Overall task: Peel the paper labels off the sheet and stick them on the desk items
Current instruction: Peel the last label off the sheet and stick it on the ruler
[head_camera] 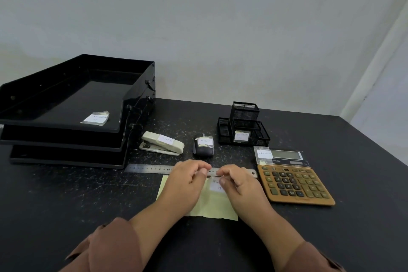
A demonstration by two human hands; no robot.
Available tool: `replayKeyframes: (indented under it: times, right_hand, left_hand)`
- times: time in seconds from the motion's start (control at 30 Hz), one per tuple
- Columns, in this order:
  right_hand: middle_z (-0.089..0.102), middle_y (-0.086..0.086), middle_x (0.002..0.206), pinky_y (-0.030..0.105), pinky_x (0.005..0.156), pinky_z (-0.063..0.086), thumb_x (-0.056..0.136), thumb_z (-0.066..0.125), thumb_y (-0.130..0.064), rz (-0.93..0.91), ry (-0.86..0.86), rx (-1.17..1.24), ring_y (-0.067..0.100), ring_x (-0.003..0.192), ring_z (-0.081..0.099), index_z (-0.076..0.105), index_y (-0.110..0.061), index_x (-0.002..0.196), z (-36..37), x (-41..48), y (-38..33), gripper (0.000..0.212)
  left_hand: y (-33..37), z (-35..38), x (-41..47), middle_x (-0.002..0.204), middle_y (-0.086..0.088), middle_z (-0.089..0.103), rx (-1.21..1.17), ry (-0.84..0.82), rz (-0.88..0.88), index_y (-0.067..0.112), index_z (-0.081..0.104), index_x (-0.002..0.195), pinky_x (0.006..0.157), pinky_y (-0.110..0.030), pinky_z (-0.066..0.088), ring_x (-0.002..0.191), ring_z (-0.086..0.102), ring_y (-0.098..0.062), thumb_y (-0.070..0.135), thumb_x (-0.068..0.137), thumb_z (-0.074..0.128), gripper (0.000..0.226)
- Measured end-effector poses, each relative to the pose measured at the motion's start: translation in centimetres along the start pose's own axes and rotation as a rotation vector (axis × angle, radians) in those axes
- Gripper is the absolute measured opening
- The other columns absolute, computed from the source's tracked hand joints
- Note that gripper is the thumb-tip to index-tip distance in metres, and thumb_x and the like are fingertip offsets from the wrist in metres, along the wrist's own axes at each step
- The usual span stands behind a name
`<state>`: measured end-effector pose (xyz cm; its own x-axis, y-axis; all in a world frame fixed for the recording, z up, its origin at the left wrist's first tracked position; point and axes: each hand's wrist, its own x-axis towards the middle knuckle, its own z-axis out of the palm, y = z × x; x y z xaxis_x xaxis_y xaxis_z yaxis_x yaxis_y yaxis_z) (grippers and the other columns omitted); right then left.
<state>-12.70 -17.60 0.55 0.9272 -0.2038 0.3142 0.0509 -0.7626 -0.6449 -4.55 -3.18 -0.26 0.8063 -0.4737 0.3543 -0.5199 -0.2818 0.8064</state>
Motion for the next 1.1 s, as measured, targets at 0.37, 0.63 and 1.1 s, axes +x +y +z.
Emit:
replayKeyframes:
  times: [0.37,0.63,1.1]
  right_hand:
    - [0.052,-0.021,0.086,0.023,0.079,0.037,0.089,0.055,-0.027,-0.042,0.002,-0.011,0.000,0.095,0.047,0.050,-0.045,0.101,-0.03,-0.25,-0.37,0.022]
    - [0.054,-0.024,0.087,0.023,0.083,0.037,0.087,0.059,-0.023,-0.059,-0.003,0.000,-0.004,0.091,0.048,0.063,-0.028,0.094,-0.16,-0.14,-0.56,0.010]
    - [0.061,-0.013,0.079,0.007,0.067,0.037,0.085,0.061,-0.018,0.027,0.042,0.091,-0.001,0.082,0.052,0.063,-0.025,0.079,-0.08,-0.10,-0.71,0.009]
  left_hand:
    - [-0.19,0.21,0.02,0.067,0.014,0.061,-0.116,-0.172,-0.057,0.031,0.065,0.073,0.055,-0.019,0.041,0.057,0.045,-0.004,0.020,0.076,0.069,0.012]
    - [-0.12,0.15,-0.01,0.062,0.012,0.053,-0.148,-0.149,-0.103,0.026,0.057,0.065,0.050,-0.020,0.037,0.055,0.042,-0.006,0.031,0.073,0.072,0.018]
    - [-0.33,0.26,0.12,0.050,0.015,0.043,-0.153,-0.167,-0.078,0.028,0.058,0.063,0.047,-0.015,0.034,0.048,0.036,-0.001,0.025,0.076,0.070,0.019]
